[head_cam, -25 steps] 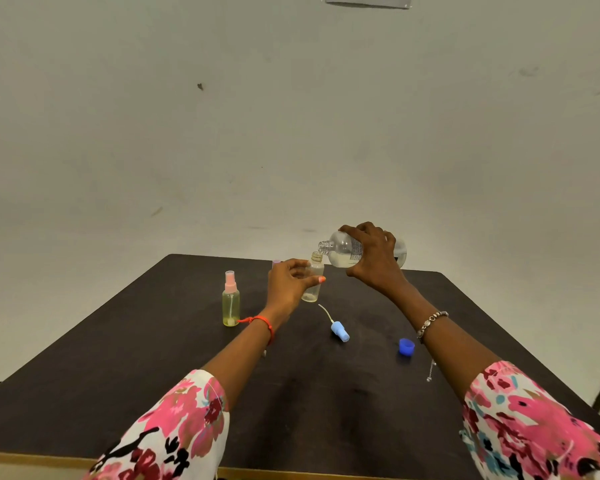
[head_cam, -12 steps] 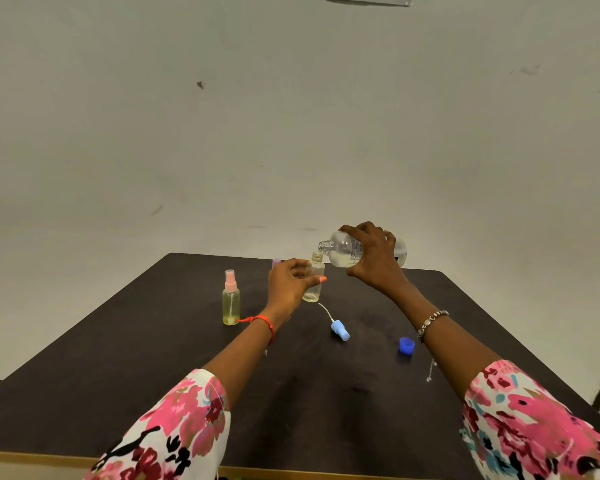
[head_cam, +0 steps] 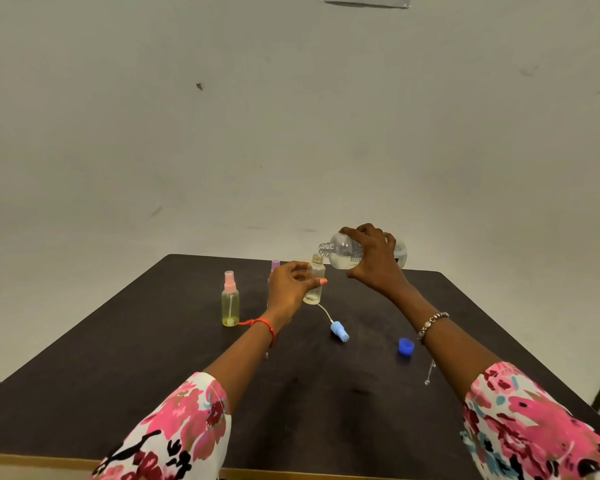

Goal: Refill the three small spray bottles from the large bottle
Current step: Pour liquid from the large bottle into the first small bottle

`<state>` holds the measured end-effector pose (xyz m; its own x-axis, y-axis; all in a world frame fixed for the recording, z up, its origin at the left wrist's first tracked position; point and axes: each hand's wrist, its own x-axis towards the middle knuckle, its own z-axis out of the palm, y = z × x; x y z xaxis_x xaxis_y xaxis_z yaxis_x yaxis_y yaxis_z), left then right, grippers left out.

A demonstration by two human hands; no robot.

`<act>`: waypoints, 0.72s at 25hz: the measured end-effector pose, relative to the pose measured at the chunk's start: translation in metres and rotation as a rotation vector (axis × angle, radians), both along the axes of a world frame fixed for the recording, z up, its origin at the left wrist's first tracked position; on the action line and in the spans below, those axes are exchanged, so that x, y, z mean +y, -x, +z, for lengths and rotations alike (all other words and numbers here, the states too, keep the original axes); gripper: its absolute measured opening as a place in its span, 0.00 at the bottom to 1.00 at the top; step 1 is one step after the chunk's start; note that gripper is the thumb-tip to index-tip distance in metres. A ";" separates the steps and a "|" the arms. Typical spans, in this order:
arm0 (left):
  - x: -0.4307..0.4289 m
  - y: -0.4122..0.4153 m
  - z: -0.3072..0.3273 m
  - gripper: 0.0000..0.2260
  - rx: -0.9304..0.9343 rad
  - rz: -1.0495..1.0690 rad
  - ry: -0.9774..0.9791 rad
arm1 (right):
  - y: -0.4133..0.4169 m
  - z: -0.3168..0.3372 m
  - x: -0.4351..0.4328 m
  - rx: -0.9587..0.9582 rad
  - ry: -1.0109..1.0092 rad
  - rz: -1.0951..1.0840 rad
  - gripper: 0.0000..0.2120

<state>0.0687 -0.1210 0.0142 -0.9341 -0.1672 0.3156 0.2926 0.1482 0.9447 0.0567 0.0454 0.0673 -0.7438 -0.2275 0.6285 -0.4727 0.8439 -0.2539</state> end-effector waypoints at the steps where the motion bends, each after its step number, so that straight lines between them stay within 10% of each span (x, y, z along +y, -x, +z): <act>1: 0.000 0.000 0.000 0.22 0.001 -0.001 0.003 | 0.000 0.000 0.000 0.001 -0.001 0.000 0.32; 18: 0.000 -0.001 -0.001 0.22 0.005 -0.003 -0.013 | -0.001 0.001 0.000 0.010 -0.016 -0.007 0.33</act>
